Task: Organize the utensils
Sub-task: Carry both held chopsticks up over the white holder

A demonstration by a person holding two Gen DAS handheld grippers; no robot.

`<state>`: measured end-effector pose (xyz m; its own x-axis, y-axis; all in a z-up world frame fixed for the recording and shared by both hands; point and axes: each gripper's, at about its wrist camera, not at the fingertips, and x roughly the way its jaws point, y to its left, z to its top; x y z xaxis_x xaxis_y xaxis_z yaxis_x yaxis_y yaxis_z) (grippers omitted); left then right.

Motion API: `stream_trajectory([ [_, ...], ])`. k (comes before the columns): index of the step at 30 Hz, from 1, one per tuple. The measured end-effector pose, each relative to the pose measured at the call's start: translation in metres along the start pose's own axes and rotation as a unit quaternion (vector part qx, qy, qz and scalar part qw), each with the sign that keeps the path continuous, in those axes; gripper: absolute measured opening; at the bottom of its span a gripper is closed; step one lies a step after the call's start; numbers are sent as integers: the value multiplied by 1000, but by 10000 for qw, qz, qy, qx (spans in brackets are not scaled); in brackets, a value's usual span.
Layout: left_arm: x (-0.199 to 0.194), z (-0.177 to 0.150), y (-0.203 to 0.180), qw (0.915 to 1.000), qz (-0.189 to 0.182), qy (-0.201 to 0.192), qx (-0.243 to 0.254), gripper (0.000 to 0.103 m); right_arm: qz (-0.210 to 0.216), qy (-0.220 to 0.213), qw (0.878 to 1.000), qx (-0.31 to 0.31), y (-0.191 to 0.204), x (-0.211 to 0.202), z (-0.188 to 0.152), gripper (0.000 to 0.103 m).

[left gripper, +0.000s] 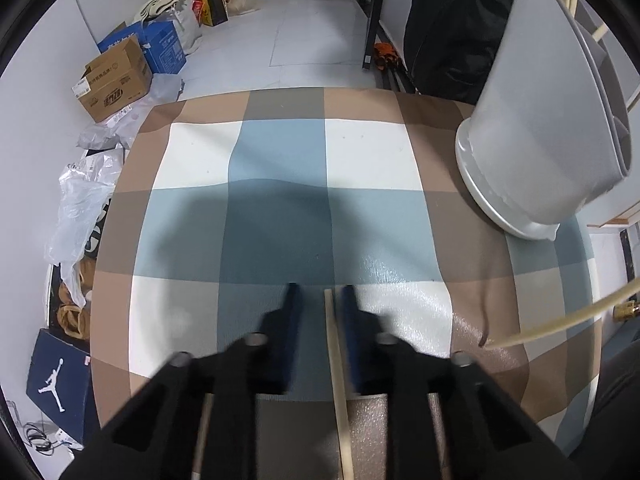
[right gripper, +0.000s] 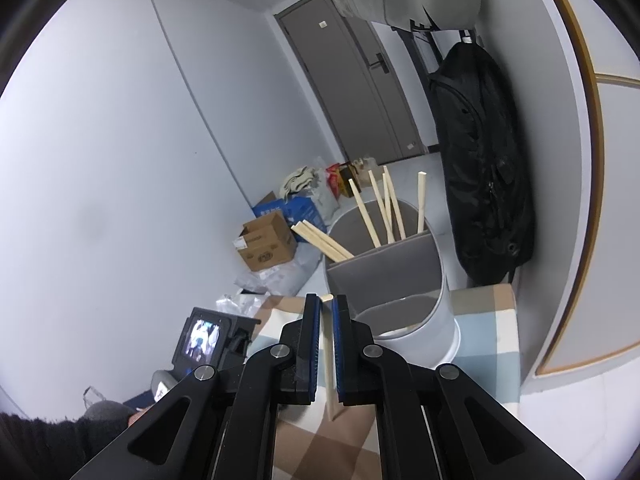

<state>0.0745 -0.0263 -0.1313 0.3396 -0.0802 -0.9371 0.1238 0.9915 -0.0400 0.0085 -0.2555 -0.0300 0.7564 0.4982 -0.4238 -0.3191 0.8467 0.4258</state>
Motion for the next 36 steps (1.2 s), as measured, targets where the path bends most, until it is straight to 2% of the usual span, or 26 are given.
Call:
stream_trajectory([
  [2, 0, -1, 2, 10000, -30, -31, -49, 2, -3, 19, 10000, -4, 1, -1, -1, 6],
  [6, -3, -4, 4, 9998, 45, -137, -147, 1, -31, 50, 10000, -30, 2, 0, -2, 6],
  [13, -28, -10, 16, 9966, -25, -668, -483, 0, -116, 31, 9998, -152, 7, -4, -6, 6],
  [19, -59, -16, 24, 9912, -118, -1190, -563, 0, -209, 23, 9994, -280, 17, -9, -7, 6],
  [25, -91, -16, 30, 9818, -319, -1762, -636, 0, -280, -28, 9993, -250, 29, -15, -6, 6],
  [31, -123, -13, 31, 9672, -512, -2379, -729, 0, -341, -34, 9990, -274, 38, -22, -5, 5],
  [36, -147, -9, 28, 9583, -719, -2677, -694, 0, -343, -89, 9989, -314, 45, -34, 6, 5],
])
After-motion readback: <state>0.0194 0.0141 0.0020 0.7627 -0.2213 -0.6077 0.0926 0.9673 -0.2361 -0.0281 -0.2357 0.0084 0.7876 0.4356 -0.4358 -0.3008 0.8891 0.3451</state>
